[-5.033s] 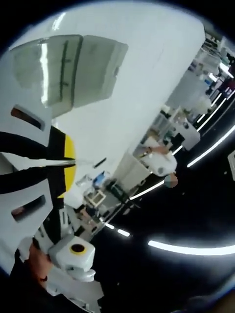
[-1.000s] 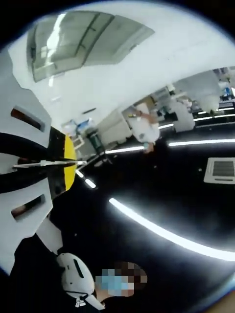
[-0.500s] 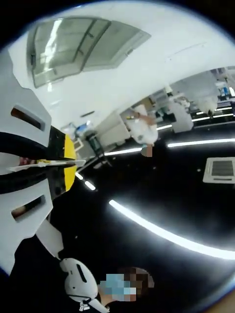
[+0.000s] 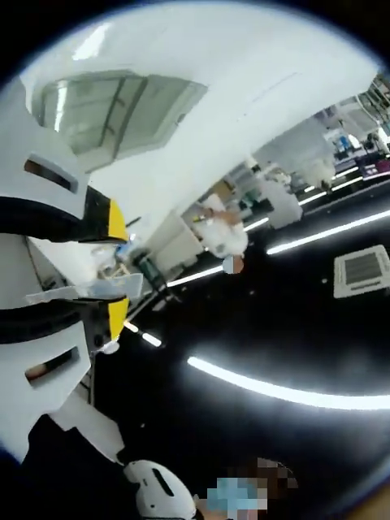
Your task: Insert the divider into the dual guide fixture by aligning both edges with the guide slots and pushing it downward to the bottom, including one-sided entry, uneven engagement, binding, and posture correction.
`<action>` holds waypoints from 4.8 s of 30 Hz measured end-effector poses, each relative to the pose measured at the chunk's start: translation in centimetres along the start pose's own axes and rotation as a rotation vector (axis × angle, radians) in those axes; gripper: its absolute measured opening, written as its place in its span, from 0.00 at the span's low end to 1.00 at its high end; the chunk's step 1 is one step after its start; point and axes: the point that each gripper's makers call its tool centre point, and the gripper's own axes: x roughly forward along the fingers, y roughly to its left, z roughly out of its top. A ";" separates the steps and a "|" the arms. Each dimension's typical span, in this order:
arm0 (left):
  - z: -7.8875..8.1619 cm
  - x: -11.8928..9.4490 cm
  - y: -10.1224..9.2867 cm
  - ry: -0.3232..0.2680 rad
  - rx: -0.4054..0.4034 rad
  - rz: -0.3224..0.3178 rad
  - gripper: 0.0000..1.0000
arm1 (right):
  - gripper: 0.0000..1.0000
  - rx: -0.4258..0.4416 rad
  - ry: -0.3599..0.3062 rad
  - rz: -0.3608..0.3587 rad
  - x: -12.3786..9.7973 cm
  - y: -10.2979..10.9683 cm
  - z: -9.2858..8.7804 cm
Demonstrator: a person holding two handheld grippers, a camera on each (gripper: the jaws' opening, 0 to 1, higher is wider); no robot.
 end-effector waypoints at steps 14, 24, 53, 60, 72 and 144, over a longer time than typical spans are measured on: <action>0.4 -1.8 0.8 0.080 0.161 0.048 0.32 | 0.00 -0.047 0.031 -0.139 1.5 -2.0 0.4; 0.1 -2.3 1.6 0.162 0.252 0.035 0.42 | 0.00 -0.069 0.042 -0.247 2.7 -3.8 0.5; -1.4 -2.6 4.9 0.341 0.443 0.000 0.71 | 0.00 -0.006 0.032 -0.584 3.1 -9.7 0.5; -2.2 -2.5 5.7 0.371 0.453 -0.009 0.74 | 0.00 -0.015 0.062 -0.643 3.1 -10.7 0.6; -2.7 -2.6 6.8 0.416 0.501 -0.008 0.82 | 0.00 -0.060 0.126 -0.761 2.9 -12.1 0.4; -1.1 -3.3 9.8 0.414 0.470 0.073 0.82 | 0.01 -0.182 0.294 -0.921 3.6 -16.7 -1.7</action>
